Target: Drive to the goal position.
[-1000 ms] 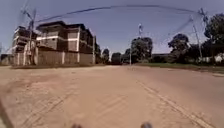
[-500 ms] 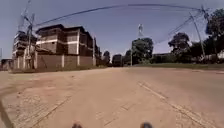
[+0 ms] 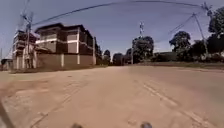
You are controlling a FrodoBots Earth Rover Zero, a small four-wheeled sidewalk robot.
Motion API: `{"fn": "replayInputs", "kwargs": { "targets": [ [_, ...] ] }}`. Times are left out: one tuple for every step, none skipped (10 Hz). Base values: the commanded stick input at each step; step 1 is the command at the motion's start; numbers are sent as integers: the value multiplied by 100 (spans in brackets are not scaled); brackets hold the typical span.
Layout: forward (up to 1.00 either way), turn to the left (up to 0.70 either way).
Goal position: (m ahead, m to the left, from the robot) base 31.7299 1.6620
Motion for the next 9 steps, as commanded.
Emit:
{"fn": "replayInputs", "kwargs": {
  "targets": [
    [85, 0],
    [85, 0],
    [85, 0],
    [85, 0],
    [85, 0],
    [85, 0],
    [85, 0],
    [85, 0],
    [85, 0]
  ]
}}
